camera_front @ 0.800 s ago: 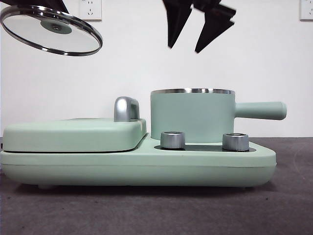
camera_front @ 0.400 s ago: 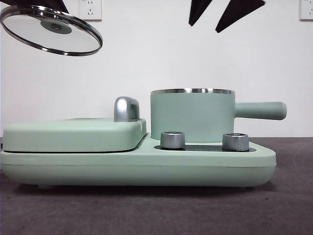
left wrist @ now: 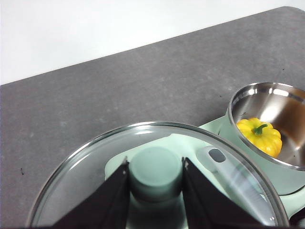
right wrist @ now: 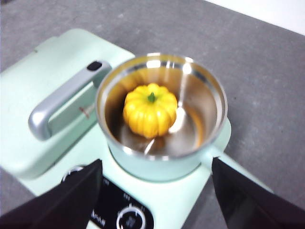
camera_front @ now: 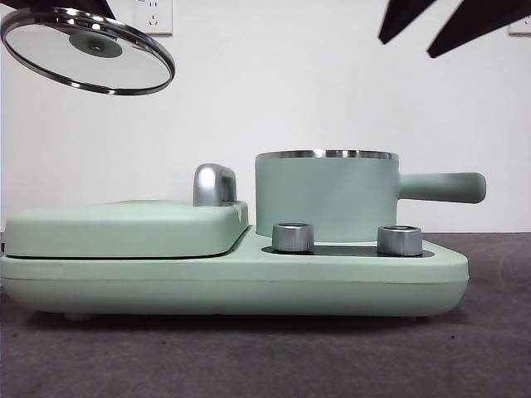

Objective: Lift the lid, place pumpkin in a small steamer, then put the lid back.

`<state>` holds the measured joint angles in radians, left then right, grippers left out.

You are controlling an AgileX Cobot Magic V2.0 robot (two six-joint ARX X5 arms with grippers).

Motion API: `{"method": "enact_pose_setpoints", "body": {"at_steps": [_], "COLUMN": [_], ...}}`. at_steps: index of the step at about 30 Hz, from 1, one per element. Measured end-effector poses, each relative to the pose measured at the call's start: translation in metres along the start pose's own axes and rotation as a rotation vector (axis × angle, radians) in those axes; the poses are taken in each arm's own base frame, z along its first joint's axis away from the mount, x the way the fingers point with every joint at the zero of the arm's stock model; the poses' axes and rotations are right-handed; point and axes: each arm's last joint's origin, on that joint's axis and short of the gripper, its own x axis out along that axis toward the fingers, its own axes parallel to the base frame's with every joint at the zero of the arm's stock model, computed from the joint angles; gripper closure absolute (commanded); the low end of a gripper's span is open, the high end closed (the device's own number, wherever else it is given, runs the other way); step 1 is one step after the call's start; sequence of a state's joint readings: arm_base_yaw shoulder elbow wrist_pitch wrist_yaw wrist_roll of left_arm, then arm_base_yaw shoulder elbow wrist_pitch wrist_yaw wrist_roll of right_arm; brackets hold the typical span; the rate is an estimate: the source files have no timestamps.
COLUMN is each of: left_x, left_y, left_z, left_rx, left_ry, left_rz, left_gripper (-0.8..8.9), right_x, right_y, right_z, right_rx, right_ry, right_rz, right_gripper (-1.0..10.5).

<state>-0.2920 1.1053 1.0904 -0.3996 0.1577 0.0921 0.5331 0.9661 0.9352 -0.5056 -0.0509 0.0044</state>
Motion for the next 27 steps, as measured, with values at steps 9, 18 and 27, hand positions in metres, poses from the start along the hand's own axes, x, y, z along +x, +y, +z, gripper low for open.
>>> {"method": "enact_pose_setpoints", "body": {"at_steps": [9, 18, 27], "left_x": [0.001, 0.003, 0.025], "left_y": [-0.006, -0.024, -0.053], "left_z": [0.0, 0.003, 0.008], "left_rx": [-0.014, 0.012, 0.062], "left_ry": [0.0, -0.014, -0.075], "left_rz": [-0.026, -0.092, -0.201], "left_gripper": [8.04, 8.04, 8.04], "right_x": [-0.024, -0.06, -0.067], "right_y": [0.001, 0.003, 0.003], "right_z": [-0.032, -0.035, -0.041], "right_rx": [0.0, -0.006, -0.004], "right_ry": [-0.026, -0.147, -0.126], "right_rz": [0.001, 0.001, 0.001], "right_gripper": [6.0, 6.0, 6.0]}}
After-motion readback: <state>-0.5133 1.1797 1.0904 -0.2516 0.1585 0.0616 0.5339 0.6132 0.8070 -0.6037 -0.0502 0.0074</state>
